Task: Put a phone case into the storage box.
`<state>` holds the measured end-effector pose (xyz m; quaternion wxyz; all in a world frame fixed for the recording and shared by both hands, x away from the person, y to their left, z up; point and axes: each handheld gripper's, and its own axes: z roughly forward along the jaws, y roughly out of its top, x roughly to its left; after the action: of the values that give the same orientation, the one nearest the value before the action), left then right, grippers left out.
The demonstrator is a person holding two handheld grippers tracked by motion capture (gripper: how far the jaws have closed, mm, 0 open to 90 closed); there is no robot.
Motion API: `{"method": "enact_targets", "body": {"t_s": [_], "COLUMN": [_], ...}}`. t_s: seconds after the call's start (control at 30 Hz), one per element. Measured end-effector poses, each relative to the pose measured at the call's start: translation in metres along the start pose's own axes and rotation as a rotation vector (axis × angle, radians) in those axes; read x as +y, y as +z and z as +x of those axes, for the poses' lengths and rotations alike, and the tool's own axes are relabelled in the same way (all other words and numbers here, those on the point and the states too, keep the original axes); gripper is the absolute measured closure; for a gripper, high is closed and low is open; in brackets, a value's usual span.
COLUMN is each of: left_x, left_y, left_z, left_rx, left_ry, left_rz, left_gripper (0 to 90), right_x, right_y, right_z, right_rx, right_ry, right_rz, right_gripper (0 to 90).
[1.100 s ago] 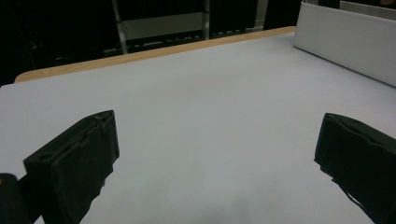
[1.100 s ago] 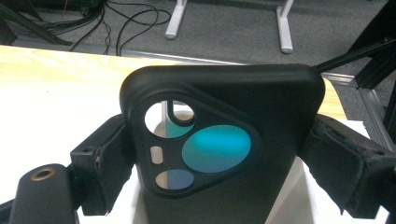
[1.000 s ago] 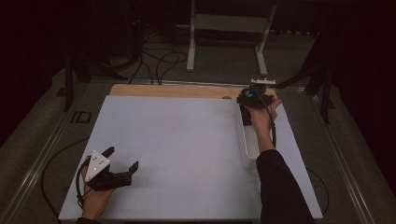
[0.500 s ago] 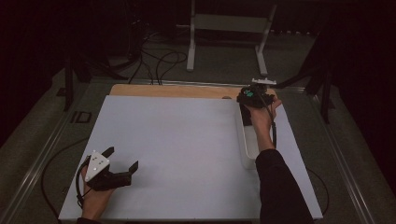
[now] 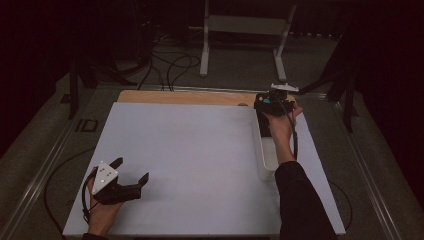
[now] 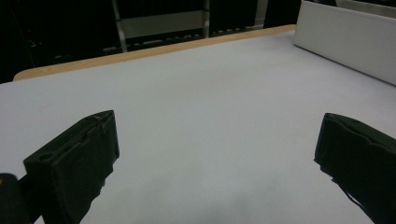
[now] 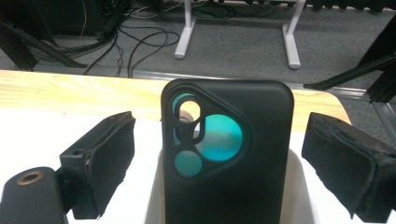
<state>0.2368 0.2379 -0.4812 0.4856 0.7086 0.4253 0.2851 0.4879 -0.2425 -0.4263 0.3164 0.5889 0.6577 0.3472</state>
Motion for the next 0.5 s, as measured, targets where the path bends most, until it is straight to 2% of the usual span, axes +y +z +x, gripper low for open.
{"method": "enact_targets", "body": {"t_s": [0.27, 0.5], "left_x": [0.000, 0.000], "left_y": [0.000, 0.001], "left_z": [0.000, 0.000], "left_rx": [-0.001, -0.002], "left_ry": [0.002, 0.002], "left_rz": [0.002, 0.004], "left_gripper": [0.3, 0.3], "right_x": [-0.007, -0.013], "right_y": [-0.002, -0.015], "right_z": [0.001, 0.006], "right_rx": [0.029, 0.101], "right_ry": [-0.012, 0.004], "right_rz": [0.006, -0.016], "right_gripper": [9.6, 9.6]}}
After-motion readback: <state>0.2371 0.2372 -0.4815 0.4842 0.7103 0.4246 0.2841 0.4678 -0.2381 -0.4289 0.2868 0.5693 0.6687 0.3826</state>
